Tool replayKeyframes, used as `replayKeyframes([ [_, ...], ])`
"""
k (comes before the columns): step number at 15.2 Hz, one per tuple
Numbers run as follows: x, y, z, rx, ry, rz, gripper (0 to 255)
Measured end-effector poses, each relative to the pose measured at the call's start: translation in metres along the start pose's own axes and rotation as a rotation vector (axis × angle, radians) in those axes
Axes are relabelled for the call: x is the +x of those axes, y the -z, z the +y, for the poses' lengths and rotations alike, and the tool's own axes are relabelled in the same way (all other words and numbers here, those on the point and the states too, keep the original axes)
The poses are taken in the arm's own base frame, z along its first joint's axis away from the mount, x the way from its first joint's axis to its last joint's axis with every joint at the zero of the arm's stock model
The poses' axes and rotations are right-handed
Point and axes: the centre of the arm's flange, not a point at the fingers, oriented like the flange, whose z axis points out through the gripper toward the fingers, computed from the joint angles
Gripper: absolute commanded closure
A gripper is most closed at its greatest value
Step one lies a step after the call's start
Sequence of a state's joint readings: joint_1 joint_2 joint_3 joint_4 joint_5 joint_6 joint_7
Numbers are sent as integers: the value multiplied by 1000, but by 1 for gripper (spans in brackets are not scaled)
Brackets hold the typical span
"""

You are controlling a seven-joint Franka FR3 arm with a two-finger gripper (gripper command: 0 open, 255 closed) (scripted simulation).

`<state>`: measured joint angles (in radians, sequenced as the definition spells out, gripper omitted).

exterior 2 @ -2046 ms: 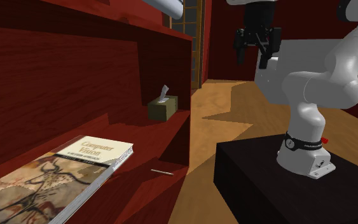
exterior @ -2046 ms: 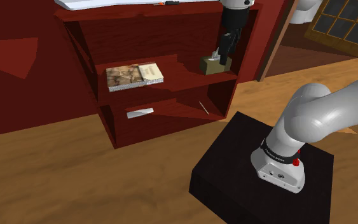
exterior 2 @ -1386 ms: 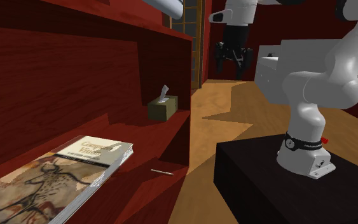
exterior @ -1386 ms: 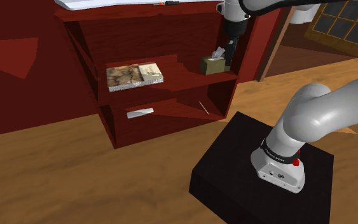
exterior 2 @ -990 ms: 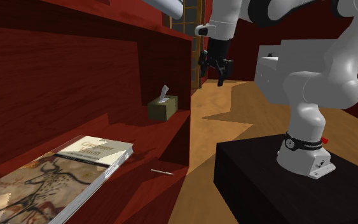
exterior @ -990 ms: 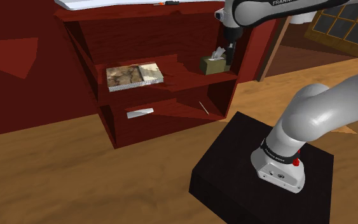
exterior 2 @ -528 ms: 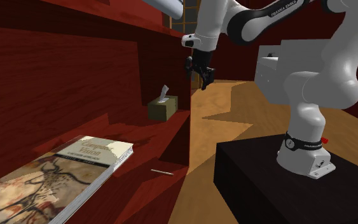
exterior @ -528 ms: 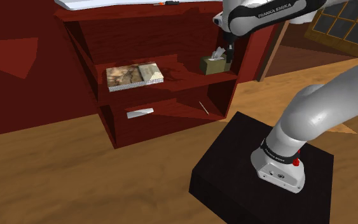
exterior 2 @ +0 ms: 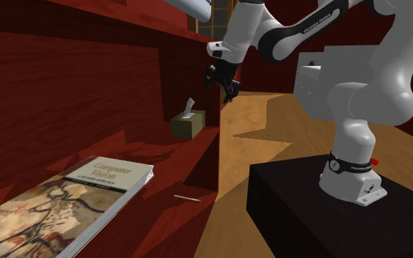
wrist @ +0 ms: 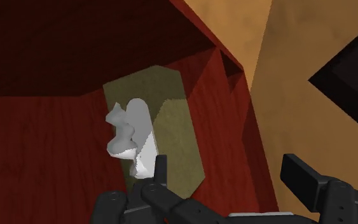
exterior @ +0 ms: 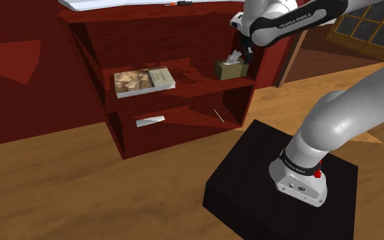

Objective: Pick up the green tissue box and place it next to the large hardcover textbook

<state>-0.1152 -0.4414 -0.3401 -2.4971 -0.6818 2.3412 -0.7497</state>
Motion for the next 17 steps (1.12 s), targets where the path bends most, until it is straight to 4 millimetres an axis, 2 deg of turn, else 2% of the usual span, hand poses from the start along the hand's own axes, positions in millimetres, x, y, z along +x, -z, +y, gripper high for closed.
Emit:
replayKeyframes([
  [3,-7,-7,7,-94,100,5,0],
  [10,-9,-10,9,-116,135,29,0],
  [15,-28,-15,29,-275,369,-77,0],
  [17,-32,-25,48,-372,503,-142,0],
])
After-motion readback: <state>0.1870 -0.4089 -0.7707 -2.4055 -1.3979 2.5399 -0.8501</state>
